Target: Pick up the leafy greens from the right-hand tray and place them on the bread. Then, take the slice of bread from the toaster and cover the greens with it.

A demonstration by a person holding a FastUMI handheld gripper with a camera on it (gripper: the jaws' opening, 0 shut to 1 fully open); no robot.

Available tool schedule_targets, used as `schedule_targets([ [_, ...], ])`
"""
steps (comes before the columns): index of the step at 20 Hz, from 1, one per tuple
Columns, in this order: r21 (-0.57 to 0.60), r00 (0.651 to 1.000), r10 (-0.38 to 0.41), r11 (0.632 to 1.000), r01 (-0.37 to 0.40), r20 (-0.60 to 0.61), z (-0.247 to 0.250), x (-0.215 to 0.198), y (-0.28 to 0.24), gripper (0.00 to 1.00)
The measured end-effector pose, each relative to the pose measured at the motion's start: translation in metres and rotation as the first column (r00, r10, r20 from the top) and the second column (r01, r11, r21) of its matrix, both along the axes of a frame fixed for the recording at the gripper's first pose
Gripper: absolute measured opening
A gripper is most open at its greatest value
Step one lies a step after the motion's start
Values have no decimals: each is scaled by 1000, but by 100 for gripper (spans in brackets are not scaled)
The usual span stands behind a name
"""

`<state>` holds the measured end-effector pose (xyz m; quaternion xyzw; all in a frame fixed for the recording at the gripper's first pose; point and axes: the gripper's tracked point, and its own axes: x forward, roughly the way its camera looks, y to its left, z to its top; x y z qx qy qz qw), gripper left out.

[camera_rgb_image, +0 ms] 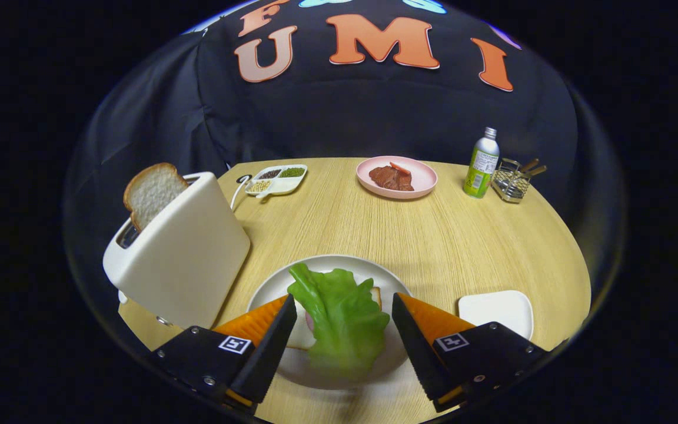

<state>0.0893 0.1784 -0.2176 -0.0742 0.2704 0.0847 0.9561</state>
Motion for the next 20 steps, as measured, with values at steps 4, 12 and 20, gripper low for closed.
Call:
schedule_targets([
  [4,21,998,-2,1000,0,69,49,-8,32,98],
  [12,27,980,77,996,-83,185,116,-16,137,98],
  [20,11,979,137,990,-141,153,95,-11,221,98],
])
